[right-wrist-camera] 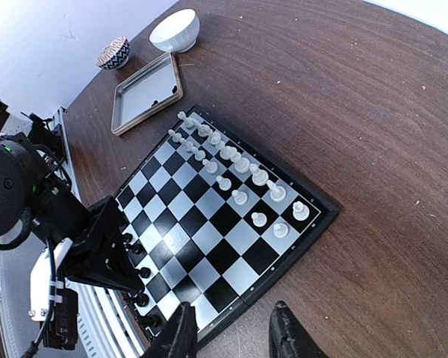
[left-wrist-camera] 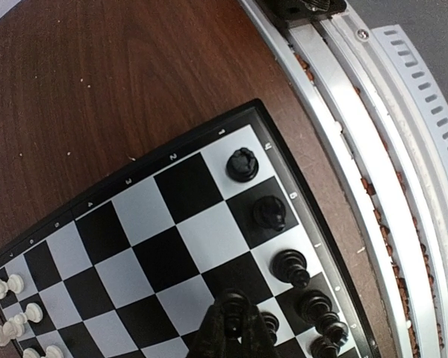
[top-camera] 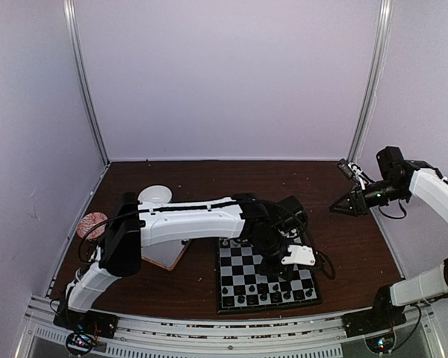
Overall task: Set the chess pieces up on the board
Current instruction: Place the pawn on c7.
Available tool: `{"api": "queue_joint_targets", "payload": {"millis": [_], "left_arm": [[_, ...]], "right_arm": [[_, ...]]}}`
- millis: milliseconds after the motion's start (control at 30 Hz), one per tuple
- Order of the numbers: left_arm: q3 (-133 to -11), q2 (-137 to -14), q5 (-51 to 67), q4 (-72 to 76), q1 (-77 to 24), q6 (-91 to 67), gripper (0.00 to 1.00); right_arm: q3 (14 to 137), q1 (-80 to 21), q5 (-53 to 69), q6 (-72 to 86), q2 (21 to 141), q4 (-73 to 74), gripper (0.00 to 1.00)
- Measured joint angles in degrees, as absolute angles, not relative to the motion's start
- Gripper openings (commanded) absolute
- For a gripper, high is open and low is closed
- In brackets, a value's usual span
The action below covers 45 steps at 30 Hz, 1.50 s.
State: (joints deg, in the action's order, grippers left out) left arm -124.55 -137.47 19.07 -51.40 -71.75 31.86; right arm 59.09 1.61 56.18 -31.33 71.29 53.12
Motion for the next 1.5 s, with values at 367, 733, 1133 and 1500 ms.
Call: {"api": "queue_joint_targets", "payload": {"millis": [367, 733, 1133, 1500], "left_arm": [[-128.81, -140.70, 19.29, -55.11, -71.75, 34.41, 0.01], [-129.91, -141.86, 20.47, -55.61, -71.75, 35.68, 0.04], [-131.17, -143.00, 20.91, -55.59, -71.75, 35.77, 0.05], [-131.15, -143.39, 21.30, -55.57, -71.75, 35.75, 0.07]], "right_arm": [[59.31, 1.61, 57.06, -31.88, 73.12, 54.37, 0.34], [59.92, 1.61, 58.02, -33.71, 74.63, 55.86, 0.34], [60.77, 1.61, 58.37, -35.88, 75.53, 57.49, 0.34], [60.84, 1.61, 59.02, -36.73, 76.01, 58.67, 0.34]]}}
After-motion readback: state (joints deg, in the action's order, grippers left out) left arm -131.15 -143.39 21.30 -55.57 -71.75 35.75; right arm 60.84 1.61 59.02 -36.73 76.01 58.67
